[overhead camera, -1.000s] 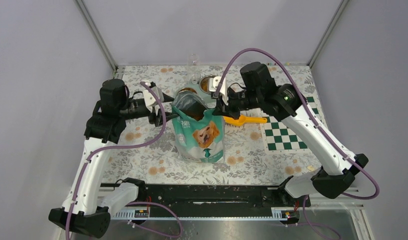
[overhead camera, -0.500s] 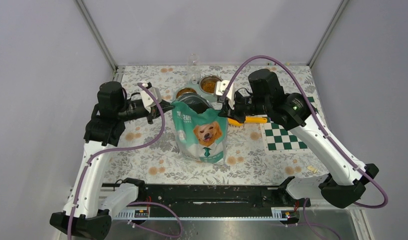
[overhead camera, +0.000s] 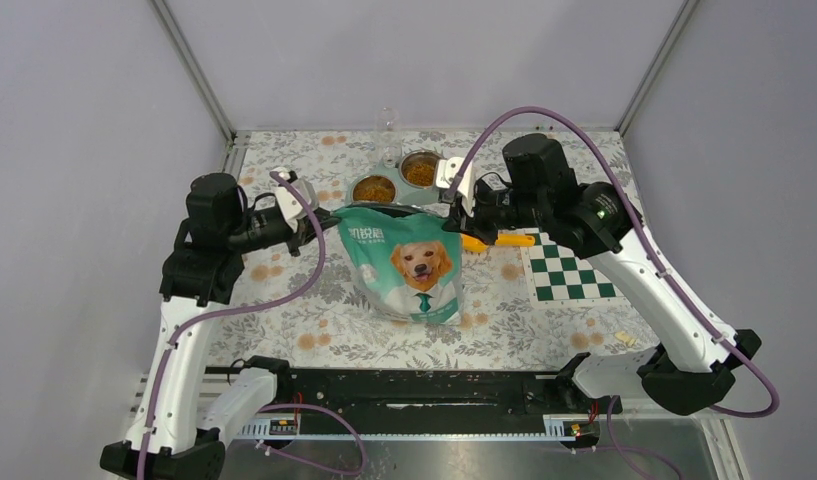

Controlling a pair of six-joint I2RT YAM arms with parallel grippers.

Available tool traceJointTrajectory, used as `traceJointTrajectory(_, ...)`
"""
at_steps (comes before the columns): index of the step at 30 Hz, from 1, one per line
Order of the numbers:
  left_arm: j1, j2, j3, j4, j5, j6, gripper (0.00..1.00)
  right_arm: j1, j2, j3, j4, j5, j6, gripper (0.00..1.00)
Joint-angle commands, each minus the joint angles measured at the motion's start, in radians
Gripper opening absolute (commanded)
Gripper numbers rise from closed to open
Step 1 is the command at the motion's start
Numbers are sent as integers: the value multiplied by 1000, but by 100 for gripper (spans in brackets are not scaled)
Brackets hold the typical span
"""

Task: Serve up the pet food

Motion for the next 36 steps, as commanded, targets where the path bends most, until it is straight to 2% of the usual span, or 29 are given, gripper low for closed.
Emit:
traceJointTrajectory(1,28,-52,103,117,-50,65,0,-12,-86,124,191,-4,-57,0)
traceJointTrajectory(5,29,-71,81,101,-2,87,0,-11,-79,99,187,6,-81,0)
traceJointTrajectory(9,28,-79,27,100,88,67,0,-11,-96,-46,187,-6,-48,0)
traceJointTrajectory(11,27,-78,1,102,127,50,3,-10,-102,-105,188,-14,-27,5)
traceJointTrajectory(16,26,-65,-39,207,201,-29,30,-11,-93,-153,187,-85,-28,32)
traceJointTrajectory(21,13,-24,-28,271,233,-77,62,-11,-45,-119,186,-132,-25,43)
traceJointTrajectory(23,9,-14,-33,272,246,-79,65,-10,-25,-103,167,-152,-35,45)
traceJointTrajectory(31,-5,30,-60,242,270,-53,70,-10,57,-19,49,-207,-97,45)
traceJointTrajectory(33,-8,49,-59,241,274,-53,70,-12,62,-16,46,-214,-106,39)
traceJointTrajectory(36,-17,64,-54,241,282,-46,70,-11,64,-14,47,-212,-108,22)
